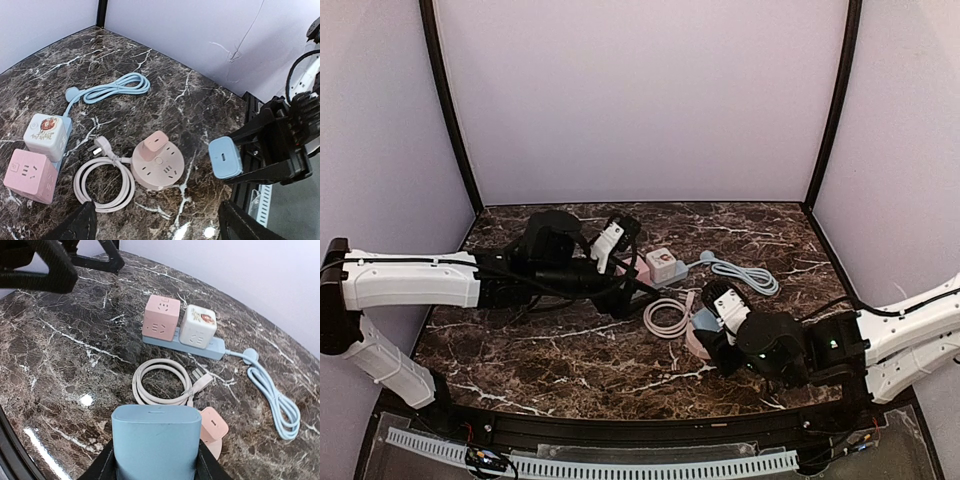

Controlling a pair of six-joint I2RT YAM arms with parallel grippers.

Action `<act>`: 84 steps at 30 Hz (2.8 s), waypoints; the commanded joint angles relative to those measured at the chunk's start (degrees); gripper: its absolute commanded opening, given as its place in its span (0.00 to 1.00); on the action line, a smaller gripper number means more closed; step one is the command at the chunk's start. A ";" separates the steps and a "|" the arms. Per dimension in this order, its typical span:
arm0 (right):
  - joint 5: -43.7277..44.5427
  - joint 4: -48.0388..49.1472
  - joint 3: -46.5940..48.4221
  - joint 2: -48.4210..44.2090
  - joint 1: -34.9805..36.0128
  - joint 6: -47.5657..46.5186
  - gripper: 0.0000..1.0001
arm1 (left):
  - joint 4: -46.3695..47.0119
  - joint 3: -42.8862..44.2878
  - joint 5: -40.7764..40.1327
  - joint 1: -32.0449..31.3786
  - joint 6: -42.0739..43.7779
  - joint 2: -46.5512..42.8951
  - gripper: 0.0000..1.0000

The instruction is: Insert the plug

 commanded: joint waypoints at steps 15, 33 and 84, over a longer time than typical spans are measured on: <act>0.67 18.93 -3.18 -3.19 -0.91 -30.72 0.00 | -14.85 13.97 13.90 0.15 -6.49 7.11 0.78; -0.80 21.69 -2.94 -0.33 -1.87 -33.47 0.00 | -13.68 18.98 20.02 -0.02 -7.01 14.54 0.73; 0.57 24.60 -3.54 1.66 -3.23 -31.38 0.66 | -11.42 23.24 24.34 -1.43 -9.03 20.36 0.01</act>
